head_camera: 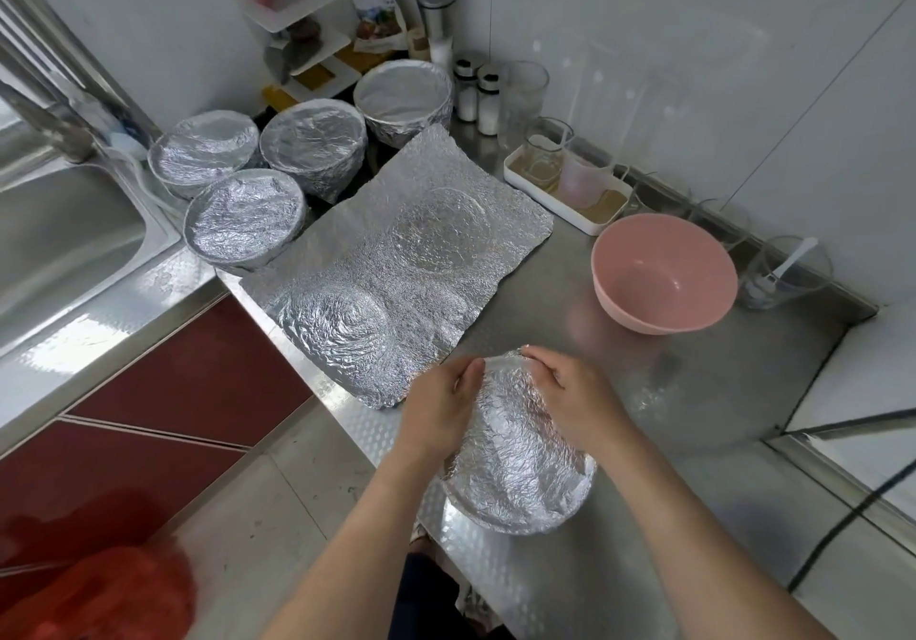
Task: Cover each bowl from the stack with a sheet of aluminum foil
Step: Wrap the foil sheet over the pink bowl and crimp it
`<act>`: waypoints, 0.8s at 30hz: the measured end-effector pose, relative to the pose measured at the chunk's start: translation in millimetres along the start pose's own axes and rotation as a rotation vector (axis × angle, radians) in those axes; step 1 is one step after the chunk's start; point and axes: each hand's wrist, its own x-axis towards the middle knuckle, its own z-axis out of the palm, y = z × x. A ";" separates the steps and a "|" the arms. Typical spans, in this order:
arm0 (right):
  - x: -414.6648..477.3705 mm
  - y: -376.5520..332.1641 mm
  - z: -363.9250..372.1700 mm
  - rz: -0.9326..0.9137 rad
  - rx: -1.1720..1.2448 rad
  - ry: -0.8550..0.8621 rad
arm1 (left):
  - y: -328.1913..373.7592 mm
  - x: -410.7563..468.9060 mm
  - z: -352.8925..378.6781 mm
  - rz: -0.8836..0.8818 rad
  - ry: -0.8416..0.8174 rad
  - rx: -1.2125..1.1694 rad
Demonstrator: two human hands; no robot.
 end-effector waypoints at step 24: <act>-20.0 23.4 2.7 0.240 0.283 0.237 | 14.4 -40.3 17.9 -0.314 0.362 -0.386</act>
